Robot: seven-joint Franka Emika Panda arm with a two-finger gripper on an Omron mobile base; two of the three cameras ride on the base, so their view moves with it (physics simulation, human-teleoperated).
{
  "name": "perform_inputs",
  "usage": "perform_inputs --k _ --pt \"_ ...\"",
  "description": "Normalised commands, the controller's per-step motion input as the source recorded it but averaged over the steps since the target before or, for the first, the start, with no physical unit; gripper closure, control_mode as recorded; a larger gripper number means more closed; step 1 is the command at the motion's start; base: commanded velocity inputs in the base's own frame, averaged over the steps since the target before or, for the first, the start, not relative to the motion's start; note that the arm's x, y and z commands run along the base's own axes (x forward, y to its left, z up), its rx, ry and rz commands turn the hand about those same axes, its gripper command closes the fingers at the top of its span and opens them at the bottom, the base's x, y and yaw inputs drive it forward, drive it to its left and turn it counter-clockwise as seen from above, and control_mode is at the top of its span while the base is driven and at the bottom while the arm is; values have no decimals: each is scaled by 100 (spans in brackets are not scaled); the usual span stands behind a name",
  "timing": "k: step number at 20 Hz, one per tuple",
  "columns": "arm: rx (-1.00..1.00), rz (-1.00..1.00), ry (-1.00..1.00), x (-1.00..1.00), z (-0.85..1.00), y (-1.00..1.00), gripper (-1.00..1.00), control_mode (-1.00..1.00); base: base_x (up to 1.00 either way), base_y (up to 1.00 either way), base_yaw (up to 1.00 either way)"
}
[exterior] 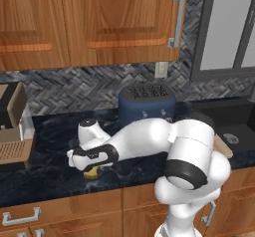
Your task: Pick up the sponge from the counter and clean the cutting board by briefly scrubbing or pressing down on the cutting board. Once finished, release the sponge.
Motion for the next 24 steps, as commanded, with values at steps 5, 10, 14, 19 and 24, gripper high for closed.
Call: perform_inputs --k 5,10,14,19,24 --pt "-6 0 0 1 -1 7 -100 -100 0 0 0" --pt "-3 0 0 0 -1 2 -100 -100 0 0 0" --pt "-2 0 0 0 0 0 -100 -100 0 0 0" --pt "-1 0 0 0 0 0 -100 -100 0 0 0" --pt "0 0 0 0 -2 0 100 -100 0 0 0"
